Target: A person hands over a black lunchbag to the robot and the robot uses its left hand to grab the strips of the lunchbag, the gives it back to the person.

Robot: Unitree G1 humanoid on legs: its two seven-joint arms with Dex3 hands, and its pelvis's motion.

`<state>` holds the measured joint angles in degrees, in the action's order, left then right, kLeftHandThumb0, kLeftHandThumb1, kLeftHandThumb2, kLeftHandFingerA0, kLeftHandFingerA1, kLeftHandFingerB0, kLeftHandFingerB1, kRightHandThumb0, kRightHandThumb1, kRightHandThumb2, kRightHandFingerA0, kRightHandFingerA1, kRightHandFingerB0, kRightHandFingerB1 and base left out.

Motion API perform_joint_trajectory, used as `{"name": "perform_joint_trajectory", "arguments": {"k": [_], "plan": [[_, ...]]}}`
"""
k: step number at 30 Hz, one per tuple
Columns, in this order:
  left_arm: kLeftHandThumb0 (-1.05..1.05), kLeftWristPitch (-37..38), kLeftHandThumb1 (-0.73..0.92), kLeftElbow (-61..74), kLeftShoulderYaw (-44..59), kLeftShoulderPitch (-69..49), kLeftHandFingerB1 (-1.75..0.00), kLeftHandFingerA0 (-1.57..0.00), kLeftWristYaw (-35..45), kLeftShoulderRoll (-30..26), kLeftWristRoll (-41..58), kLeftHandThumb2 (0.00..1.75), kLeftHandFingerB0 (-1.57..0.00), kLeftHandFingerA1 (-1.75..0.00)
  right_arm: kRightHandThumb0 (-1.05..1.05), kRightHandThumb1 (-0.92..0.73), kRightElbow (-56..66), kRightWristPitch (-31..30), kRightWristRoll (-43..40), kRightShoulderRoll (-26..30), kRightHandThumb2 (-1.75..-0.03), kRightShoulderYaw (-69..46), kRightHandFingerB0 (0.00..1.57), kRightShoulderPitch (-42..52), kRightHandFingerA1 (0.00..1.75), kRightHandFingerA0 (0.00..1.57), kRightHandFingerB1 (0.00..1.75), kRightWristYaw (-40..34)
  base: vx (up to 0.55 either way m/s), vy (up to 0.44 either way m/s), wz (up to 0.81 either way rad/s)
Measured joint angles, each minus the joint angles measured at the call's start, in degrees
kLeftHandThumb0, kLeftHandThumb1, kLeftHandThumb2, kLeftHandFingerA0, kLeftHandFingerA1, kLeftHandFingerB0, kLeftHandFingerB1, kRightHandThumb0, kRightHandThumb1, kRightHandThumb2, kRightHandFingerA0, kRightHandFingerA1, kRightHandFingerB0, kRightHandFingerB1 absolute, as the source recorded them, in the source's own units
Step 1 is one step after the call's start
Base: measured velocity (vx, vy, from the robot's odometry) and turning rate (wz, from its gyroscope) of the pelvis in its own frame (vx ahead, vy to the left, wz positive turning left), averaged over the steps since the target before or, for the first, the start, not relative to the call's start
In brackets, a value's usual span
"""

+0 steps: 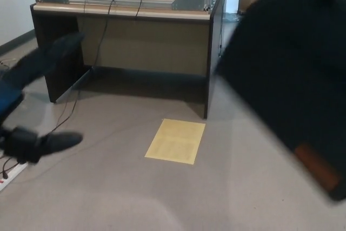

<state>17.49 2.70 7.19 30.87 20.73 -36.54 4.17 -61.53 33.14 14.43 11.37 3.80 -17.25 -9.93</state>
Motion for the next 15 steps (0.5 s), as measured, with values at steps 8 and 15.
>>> {"name": "perform_joint_trajectory", "arguments": {"k": [8,15], "plan": [[-0.7,-7.63,0.4,2.5,-8.27,15.74,0.0,0.0,2.86,1.15,-1.19,0.79,0.0,0.0,-0.68,-0.76,-0.01,-0.01,0.01,0.12,-0.62,0.04,0.27,-0.27,0.42,0.34,0.34,-0.01,0.0,0.0,0.0],[-0.73,-13.55,0.42,4.2,-13.16,22.83,0.0,0.0,2.53,6.25,-4.94,0.8,0.0,-0.02,-0.68,-0.75,0.03,0.03,-0.14,0.22,-0.62,-0.08,0.28,-0.37,0.42,0.35,0.34,0.06,0.0,0.0,0.0]]}}
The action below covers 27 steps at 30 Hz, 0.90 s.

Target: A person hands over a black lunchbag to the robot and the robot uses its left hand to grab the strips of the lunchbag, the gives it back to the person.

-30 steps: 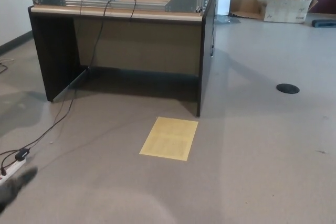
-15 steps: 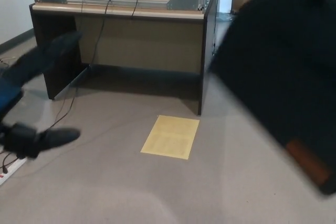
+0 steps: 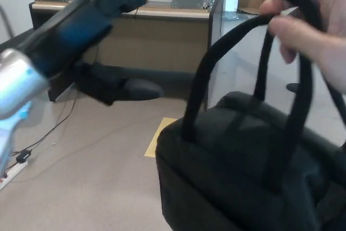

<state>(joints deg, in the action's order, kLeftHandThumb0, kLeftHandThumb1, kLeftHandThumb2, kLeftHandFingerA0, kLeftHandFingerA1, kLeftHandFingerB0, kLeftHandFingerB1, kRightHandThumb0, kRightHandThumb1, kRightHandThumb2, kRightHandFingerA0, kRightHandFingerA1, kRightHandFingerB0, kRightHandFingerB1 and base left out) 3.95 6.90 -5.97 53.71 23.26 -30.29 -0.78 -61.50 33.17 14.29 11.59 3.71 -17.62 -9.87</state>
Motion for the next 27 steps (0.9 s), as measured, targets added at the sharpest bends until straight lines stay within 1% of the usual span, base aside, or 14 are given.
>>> {"name": "perform_joint_trajectory", "arguments": {"k": [3,4,5,6,15,19,26,27], "plan": [[-0.73,-2.53,0.42,2.77,-1.02,0.55,0.0,0.0,-0.7,2.62,-1.76,0.8,0.0,-0.01,-0.67,-0.75,0.04,-0.03,0.03,0.03,-0.62,0.04,0.28,0.0,0.42,0.35,0.34,0.0,0.0,0.0,0.0],[-0.75,-3.22,0.49,3.59,-1.31,0.58,0.0,0.0,-0.91,3.35,-2.22,0.55,0.0,0.0,-0.66,-0.74,0.04,-0.03,0.03,0.04,-0.62,0.04,0.29,0.0,0.42,0.36,0.35,0.0,0.0,0.0,0.0],[-0.73,-4.29,0.48,4.84,-1.73,0.58,0.0,0.0,-1.07,4.42,-2.82,0.56,0.0,0.0,-0.65,-0.74,0.04,-0.03,0.03,0.04,-0.62,0.04,0.29,0.0,0.42,0.36,0.34,0.0,0.0,0.0,0.0],[-0.75,-4.93,0.44,5.51,-1.93,0.58,0.0,0.0,-1.13,5.04,-3.09,0.8,0.0,-0.01,-0.64,-0.75,0.05,-0.03,0.03,0.04,-0.62,0.04,0.29,-0.01,0.42,0.36,0.34,0.0,0.0,0.0,0.0],[-0.79,-11.07,0.45,9.63,-3.96,0.57,0.0,0.0,-1.35,9.77,-5.65,0.83,0.0,-0.02,-0.62,-0.75,0.27,-0.21,0.1,0.28,-0.61,0.2,0.3,-0.12,0.42,0.35,0.35,0.11,0.0,0.0,0.0],[-0.8,-12.6,0.46,9.63,-4.93,1.05,0.0,0.0,-1.44,10.93,-6.98,0.85,0.0,-0.02,-0.62,-0.76,0.28,-0.2,0.12,0.3,-0.62,0.31,0.29,-0.12,0.41,0.34,0.35,0.12,0.0,0.0,0.0],[-0.78,-13.91,0.46,6.47,-9.28,2.26,0.0,0.0,-4.5,15.61,-12.53,0.83,0.0,-0.02,-0.63,-0.75,0.6,-0.2,0.36,0.4,-0.62,1.01,0.3,1.19,0.41,0.35,0.35,0.13,0.0,0.0,0.0],[-0.68,-13.91,0.41,5.39,-9.71,2.29,-0.11,0.0,-5.23,16.37,-13.51,0.82,0.0,-0.14,-0.64,-0.76,0.67,-0.23,0.4,0.41,-0.62,1.07,0.3,1.42,0.41,0.33,0.34,0.14,0.0,0.0,0.0]]}}
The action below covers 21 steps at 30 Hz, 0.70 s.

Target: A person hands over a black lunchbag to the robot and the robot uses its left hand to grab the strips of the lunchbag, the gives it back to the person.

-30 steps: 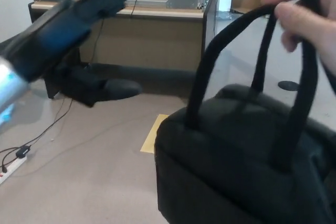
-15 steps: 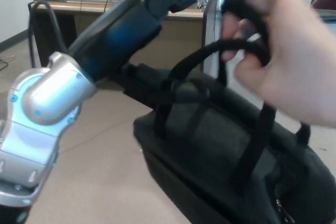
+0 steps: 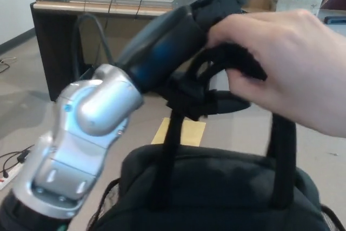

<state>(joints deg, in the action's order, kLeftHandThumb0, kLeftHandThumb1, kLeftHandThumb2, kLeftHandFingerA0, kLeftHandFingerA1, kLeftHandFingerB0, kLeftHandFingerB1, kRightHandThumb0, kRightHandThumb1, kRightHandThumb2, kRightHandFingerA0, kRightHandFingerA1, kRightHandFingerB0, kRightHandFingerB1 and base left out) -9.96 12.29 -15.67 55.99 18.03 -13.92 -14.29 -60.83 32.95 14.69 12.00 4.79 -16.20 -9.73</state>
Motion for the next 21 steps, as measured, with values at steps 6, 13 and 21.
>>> {"name": "perform_joint_trajectory", "arguments": {"k": [6,13,21], "plan": [[-0.71,0.21,0.45,-5.27,-1.91,-0.19,-0.07,-0.08,-4.97,3.51,-4.58,0.79,-0.07,-0.23,-0.64,-0.75,0.43,-0.13,0.28,0.01,-0.62,0.41,0.3,0.22,0.41,0.33,0.35,0.11,0.0,0.0,0.0],[-0.55,0.19,0.4,-8.89,-5.3,-2.38,-0.32,-0.15,-10.48,5.78,-10.37,0.67,-0.07,-0.4,-0.71,-0.61,0.53,-0.13,0.54,-0.15,-0.96,0.65,0.22,0.46,0.55,0.34,0.46,0.14,0.0,0.0,0.0],[-0.42,0.14,0.45,-14.22,-7.68,-3.32,-1.2,-0.97,-16.49,9.3,-15.22,0.75,-0.7,-1.37,-0.64,-0.76,0.55,-0.13,0.62,-0.41,-0.63,0.8,0.36,0.53,0.41,0.37,0.37,0.14,0.0,0.0,0.0]]}}
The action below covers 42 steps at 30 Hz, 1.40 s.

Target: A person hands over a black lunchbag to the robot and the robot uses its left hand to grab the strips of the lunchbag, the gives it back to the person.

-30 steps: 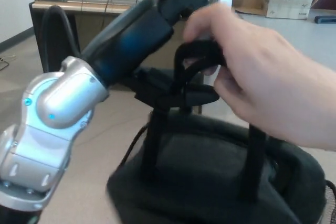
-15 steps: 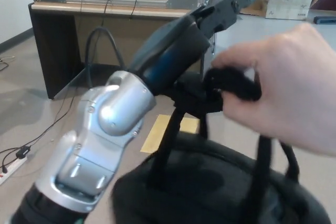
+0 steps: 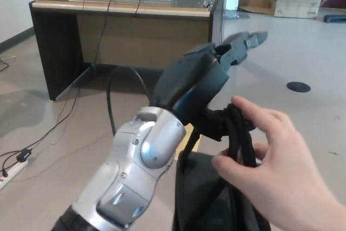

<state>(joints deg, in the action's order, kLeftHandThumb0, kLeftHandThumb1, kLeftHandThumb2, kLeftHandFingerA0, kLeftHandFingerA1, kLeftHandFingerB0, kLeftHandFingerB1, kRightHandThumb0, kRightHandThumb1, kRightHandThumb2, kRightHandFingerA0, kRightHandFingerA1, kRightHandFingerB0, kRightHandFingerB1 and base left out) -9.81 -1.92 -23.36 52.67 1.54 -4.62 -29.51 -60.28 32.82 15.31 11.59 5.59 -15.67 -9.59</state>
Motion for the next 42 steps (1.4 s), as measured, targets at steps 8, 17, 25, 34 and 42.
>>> {"name": "perform_joint_trajectory", "arguments": {"k": [8,17,25,34,42], "plan": [[-0.32,2.86,0.65,-8.38,0.22,0.13,-1.72,-0.85,-5.96,4.37,0.03,0.58,-0.65,-1.75,-0.67,-0.73,0.0,0.0,0.1,-0.27,-0.63,0.22,0.37,-0.07,0.42,0.36,0.38,0.0,0.0,0.0,0.0],[-0.29,7.36,0.49,-14.57,1.97,0.65,-1.3,-1.14,-12.46,7.02,0.18,0.83,-0.96,-1.41,-0.71,-0.63,-0.01,0.0,0.1,-0.34,-0.99,0.33,0.28,-0.98,0.56,0.37,0.48,0.01,0.0,0.0,0.0],[-0.33,12.86,0.49,-15.76,7.35,0.68,-1.31,-1.14,-18.41,6.99,0.69,0.82,-0.95,-1.42,-0.69,-0.63,-0.05,-0.01,0.33,-0.41,-1.0,0.84,0.28,-1.55,0.55,0.37,0.48,0.0,0.0,0.0,0.0],[-0.37,17.89,0.49,-14.37,15.09,1.17,-1.31,-1.17,-24.96,5.87,0.77,0.83,-0.96,-1.43,-0.64,-0.6,-0.13,-0.02,0.41,-0.42,-1.01,1.07,0.29,-1.72,0.56,0.35,0.49,0.0,0.0,0.0,0.0],[-0.38,23.21,0.48,-8.66,24.1,1.82,-1.3,-1.2,-29.65,0.26,1.22,0.84,-0.99,-1.42,-0.65,-0.73,-0.51,-0.01,0.33,-0.41,-0.63,0.87,0.42,-1.39,0.45,0.44,0.39,0.01,0.0,0.0,0.0]]}}
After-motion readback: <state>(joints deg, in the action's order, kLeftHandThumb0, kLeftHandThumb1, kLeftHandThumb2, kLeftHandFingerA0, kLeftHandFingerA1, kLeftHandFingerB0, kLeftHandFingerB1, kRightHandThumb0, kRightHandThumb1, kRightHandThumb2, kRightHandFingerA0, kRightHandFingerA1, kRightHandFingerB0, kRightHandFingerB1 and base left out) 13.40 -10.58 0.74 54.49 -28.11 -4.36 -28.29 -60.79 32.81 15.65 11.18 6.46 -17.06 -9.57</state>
